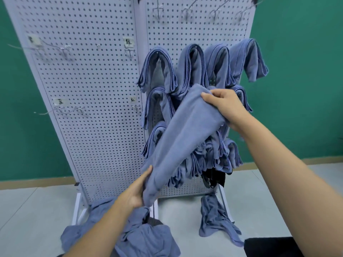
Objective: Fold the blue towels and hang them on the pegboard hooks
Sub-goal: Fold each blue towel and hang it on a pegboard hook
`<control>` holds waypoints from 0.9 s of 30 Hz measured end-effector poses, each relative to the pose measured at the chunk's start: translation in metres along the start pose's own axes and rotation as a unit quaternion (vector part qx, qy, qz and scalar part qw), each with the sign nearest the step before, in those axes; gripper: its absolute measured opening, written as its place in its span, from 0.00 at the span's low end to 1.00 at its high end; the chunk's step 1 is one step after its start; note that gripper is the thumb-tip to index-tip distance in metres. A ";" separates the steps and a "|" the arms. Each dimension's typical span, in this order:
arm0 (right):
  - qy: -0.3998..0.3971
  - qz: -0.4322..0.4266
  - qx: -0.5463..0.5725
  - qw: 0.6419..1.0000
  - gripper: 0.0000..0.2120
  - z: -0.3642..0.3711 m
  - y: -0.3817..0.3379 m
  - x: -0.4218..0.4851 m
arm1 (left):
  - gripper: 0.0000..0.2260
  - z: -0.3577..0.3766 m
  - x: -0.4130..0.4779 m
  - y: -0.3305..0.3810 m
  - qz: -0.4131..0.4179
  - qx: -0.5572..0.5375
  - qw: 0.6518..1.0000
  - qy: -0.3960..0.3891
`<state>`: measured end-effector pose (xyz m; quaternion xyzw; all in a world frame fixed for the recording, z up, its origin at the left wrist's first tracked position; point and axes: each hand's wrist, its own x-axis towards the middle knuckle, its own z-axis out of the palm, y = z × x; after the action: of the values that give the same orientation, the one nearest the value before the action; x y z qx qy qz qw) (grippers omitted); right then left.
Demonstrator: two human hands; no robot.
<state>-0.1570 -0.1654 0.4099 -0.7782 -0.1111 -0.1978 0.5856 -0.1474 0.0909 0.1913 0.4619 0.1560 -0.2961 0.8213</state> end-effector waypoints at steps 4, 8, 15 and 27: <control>0.030 0.093 0.044 0.994 0.11 -0.018 0.048 -0.009 | 0.19 -0.010 0.002 0.017 0.004 0.024 1.000 0.013; 0.042 0.191 0.058 0.979 0.09 -0.032 0.109 -0.026 | 0.25 -0.023 -0.001 0.041 0.008 0.056 0.998 0.038; -0.051 0.352 0.200 0.913 0.19 -0.039 0.177 -0.044 | 0.38 -0.042 -0.019 0.078 0.035 0.132 0.991 -0.013; -0.209 0.389 0.116 0.890 0.23 -0.015 0.192 -0.039 | 0.14 -0.061 -0.039 0.106 0.174 0.403 0.880 0.183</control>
<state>-0.1173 -0.2327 0.2298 -0.7089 0.0590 0.2274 0.6650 -0.1101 0.1980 0.2509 0.8187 0.0879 -0.0959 0.5593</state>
